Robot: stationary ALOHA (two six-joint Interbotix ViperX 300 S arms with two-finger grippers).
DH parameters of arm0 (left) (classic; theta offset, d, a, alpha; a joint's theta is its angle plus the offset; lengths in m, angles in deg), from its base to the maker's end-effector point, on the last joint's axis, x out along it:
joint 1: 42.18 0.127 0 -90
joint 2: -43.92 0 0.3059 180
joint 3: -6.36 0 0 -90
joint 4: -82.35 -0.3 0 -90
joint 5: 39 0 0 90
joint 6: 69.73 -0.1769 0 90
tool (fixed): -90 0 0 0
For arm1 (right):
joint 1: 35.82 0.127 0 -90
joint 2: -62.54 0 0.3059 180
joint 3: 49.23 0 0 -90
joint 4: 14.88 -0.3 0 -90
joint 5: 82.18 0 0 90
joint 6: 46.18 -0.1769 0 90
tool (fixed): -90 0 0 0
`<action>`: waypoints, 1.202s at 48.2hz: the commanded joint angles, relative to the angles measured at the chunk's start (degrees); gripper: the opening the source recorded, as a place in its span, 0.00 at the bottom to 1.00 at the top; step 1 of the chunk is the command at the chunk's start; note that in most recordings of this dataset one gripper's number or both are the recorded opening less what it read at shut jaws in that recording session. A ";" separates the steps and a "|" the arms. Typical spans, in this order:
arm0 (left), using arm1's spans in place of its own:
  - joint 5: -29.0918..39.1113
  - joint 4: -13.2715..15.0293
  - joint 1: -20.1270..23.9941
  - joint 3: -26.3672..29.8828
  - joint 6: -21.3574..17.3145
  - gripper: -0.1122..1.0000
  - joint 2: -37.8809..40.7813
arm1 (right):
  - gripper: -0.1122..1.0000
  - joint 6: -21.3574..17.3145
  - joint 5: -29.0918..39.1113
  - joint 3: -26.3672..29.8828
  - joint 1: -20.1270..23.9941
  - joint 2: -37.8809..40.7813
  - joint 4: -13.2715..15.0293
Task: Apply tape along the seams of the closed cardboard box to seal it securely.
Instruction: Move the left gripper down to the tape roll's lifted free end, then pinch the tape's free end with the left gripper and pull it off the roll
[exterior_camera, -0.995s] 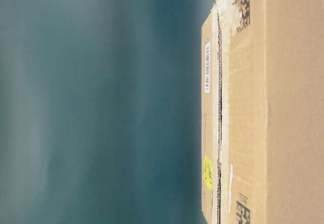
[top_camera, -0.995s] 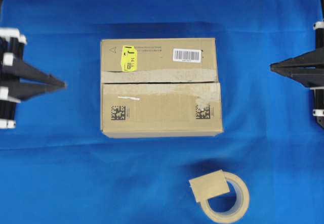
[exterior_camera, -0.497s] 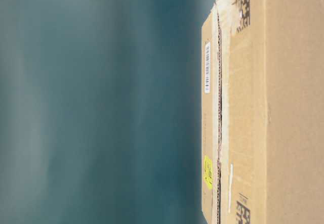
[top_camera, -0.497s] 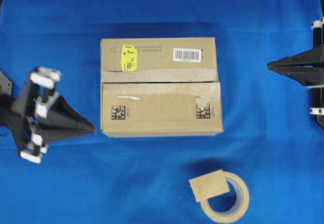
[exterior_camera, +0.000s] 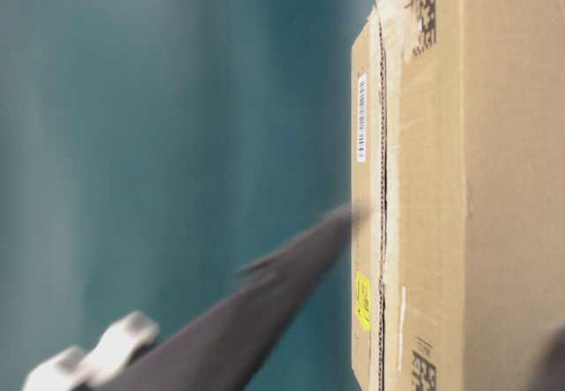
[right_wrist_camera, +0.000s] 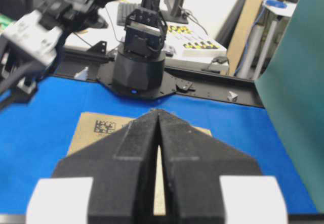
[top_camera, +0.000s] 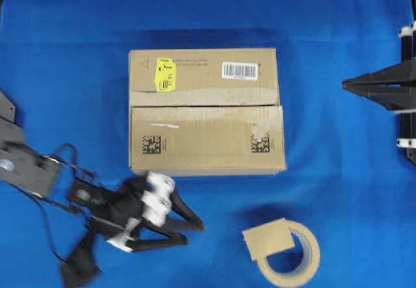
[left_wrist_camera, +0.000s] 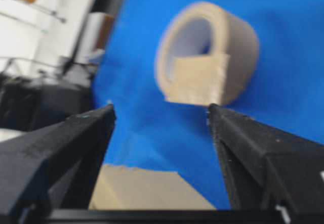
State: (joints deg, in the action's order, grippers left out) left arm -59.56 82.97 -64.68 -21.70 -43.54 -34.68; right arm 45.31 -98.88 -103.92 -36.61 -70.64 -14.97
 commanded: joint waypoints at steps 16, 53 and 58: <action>0.70 0.44 0.26 9.76 -11.25 0.73 13.01 | 0.10 0.18 -0.18 1.32 -0.09 0.44 0.09; -3.87 0.53 3.16 16.00 -14.33 0.66 22.41 | 0.10 0.26 -0.09 0.97 -0.09 1.58 0.26; -1.93 0.53 2.64 16.17 -14.15 0.45 22.50 | 0.10 0.35 0.26 0.97 -0.09 1.58 0.44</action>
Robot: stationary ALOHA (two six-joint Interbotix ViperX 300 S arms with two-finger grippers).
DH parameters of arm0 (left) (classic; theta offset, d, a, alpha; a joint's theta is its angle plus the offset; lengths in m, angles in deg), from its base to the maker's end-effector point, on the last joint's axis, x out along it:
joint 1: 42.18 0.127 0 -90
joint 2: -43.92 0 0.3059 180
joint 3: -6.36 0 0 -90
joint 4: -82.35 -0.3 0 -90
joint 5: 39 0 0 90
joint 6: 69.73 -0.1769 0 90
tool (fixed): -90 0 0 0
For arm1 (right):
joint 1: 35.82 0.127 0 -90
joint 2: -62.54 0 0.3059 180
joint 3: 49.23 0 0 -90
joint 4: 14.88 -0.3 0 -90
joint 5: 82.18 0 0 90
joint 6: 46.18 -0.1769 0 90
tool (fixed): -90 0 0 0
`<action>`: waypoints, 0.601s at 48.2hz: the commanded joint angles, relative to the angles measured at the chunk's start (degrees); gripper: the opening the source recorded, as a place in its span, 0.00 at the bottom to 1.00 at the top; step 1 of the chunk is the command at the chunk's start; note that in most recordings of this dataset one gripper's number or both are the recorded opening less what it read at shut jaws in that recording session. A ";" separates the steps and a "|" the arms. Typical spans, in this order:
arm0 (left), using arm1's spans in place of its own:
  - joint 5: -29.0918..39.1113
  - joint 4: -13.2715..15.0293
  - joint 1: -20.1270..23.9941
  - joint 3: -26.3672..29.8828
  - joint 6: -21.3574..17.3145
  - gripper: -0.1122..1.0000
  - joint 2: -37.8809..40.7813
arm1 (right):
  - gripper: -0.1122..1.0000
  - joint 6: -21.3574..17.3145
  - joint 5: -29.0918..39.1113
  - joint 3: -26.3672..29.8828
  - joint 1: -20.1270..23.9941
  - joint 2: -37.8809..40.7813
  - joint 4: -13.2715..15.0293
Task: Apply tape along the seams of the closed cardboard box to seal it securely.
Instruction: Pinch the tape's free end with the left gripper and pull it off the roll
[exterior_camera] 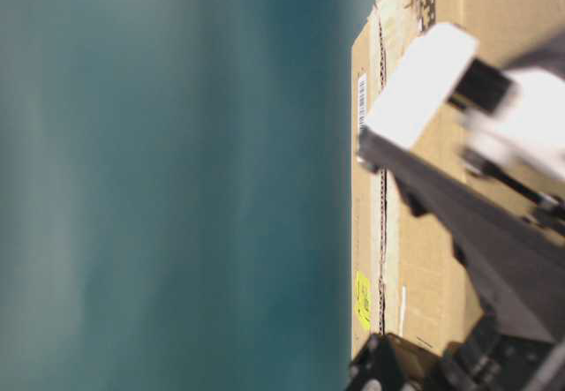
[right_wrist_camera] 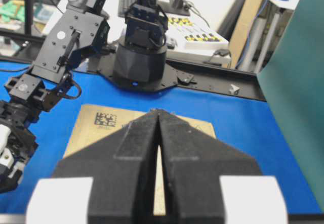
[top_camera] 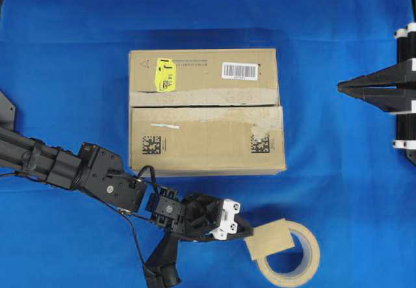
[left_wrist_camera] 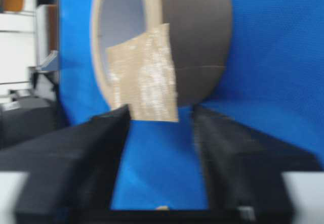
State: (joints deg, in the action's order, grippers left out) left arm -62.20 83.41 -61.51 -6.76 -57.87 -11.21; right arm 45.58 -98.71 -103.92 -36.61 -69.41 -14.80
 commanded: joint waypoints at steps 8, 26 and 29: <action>3.43 0.09 -1.05 1.76 0.26 0.11 -0.79 | 0.10 0.44 0.70 0.97 0.00 0.44 0.26; 3.52 0.09 -1.23 1.67 0.88 0.10 -2.46 | 0.10 0.44 0.79 1.05 -0.09 0.44 0.26; 3.69 0.09 -1.23 1.58 0.53 0.10 -3.78 | 0.10 0.44 0.79 1.05 0.00 0.35 0.26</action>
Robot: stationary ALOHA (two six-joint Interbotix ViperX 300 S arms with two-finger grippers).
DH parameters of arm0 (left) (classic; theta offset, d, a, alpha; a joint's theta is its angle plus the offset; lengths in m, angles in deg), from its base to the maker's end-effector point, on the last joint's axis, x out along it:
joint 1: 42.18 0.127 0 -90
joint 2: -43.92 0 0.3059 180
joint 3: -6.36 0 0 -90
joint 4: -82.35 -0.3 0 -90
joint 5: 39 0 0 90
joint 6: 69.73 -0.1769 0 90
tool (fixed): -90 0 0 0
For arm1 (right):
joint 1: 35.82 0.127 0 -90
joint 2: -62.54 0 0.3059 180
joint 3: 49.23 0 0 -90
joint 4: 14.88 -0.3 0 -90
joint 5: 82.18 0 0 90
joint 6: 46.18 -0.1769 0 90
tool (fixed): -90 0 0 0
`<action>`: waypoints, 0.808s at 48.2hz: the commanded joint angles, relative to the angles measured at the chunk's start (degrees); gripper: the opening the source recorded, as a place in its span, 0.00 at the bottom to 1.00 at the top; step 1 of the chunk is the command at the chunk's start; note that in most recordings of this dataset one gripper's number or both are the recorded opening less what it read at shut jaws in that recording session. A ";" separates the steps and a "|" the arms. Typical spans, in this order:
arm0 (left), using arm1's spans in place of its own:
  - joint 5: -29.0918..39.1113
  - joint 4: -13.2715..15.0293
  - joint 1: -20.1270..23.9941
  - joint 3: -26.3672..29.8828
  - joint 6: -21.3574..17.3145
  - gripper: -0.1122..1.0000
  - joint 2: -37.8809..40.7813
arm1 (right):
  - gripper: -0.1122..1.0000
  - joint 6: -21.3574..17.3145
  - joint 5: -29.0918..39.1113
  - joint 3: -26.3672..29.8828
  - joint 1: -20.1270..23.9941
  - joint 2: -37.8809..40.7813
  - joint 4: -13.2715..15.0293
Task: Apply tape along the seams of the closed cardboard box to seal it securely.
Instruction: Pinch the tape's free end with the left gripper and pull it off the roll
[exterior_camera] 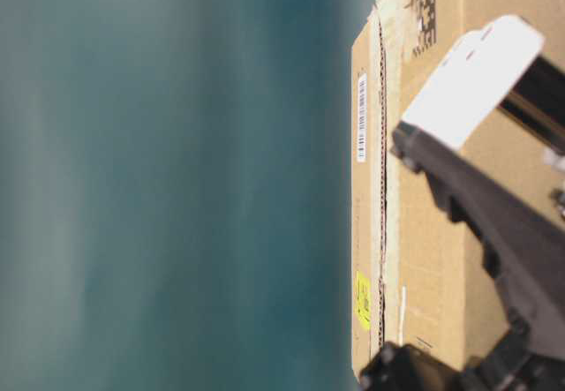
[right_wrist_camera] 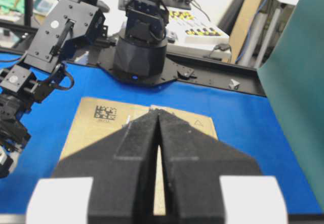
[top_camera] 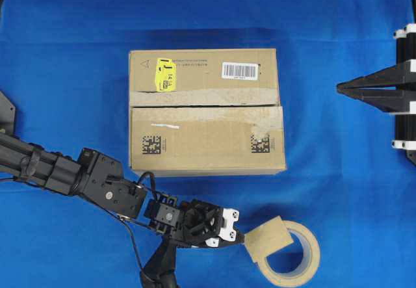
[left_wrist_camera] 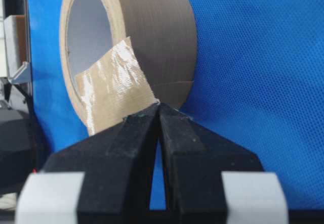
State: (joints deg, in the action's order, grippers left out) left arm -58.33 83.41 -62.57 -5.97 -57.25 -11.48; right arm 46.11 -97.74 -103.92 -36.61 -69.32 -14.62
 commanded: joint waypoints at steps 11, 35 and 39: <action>1.49 0.09 0.18 0.44 -2.29 0.10 -10.20 | 0.10 -0.18 -0.26 1.14 0.00 0.35 0.09; 3.52 0.09 1.32 -1.58 -6.94 0.10 -18.46 | 0.10 -0.62 -0.44 1.41 0.00 0.26 0.00; 3.52 0.09 2.55 -3.08 -7.03 0.10 -20.74 | 0.10 -0.88 -0.44 1.49 0.00 0.35 0.09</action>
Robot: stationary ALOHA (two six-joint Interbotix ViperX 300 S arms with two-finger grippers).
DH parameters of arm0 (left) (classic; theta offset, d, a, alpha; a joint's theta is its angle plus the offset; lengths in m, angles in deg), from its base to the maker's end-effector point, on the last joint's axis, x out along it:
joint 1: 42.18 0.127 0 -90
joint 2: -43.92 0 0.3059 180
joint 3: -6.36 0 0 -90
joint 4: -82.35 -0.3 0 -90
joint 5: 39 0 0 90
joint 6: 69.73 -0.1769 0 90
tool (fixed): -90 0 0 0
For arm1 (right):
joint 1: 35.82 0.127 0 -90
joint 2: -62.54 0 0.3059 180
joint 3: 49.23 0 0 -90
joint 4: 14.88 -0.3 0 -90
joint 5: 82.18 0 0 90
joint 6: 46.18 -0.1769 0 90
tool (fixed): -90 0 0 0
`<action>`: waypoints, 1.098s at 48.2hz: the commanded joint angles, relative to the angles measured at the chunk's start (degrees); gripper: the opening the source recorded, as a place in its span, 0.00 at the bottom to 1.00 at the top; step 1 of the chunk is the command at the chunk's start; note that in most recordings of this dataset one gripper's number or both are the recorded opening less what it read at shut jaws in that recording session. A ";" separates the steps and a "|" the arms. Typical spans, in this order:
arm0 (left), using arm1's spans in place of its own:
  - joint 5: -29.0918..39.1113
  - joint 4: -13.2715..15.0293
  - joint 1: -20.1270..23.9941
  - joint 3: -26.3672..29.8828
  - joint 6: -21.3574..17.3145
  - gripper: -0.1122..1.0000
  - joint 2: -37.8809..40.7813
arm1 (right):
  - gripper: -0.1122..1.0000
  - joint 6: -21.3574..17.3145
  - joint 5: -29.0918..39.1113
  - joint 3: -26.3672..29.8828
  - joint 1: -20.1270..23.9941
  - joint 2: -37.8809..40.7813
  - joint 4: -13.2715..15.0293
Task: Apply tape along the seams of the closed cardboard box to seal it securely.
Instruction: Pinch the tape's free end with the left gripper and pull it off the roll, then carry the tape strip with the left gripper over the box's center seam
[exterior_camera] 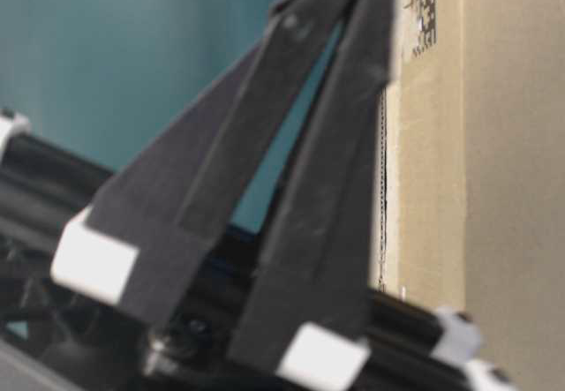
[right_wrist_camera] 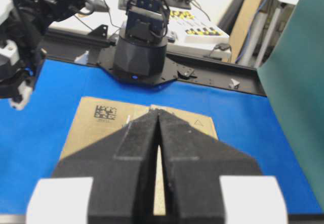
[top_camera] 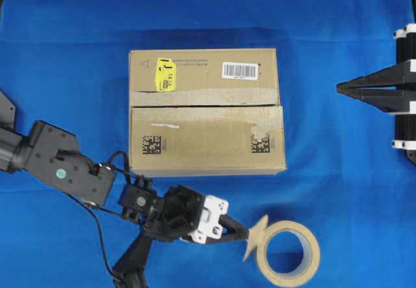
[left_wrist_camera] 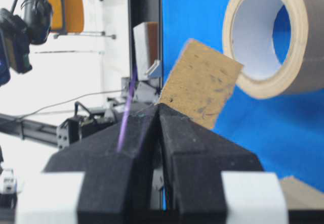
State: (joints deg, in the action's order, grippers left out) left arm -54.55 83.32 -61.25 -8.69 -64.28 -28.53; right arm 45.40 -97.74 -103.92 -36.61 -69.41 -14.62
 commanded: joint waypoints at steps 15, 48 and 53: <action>-0.53 0.09 9.58 -6.86 -1.05 0.10 -11.25 | 0.10 -0.18 -1.49 1.32 0.18 1.93 0.09; -0.18 0.18 19.16 -11.16 -0.79 0.10 -13.97 | 0.10 -0.18 -7.47 1.49 0.18 9.49 0.00; 0.79 0.18 19.69 -11.95 -0.79 0.10 -14.06 | 0.10 -0.18 -9.49 1.58 0.18 11.51 0.09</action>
State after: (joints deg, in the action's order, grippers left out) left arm -54.03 83.41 -42.00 -20.73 -65.25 -41.10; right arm 45.31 -105.30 -104.01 -36.52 -59.13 -14.62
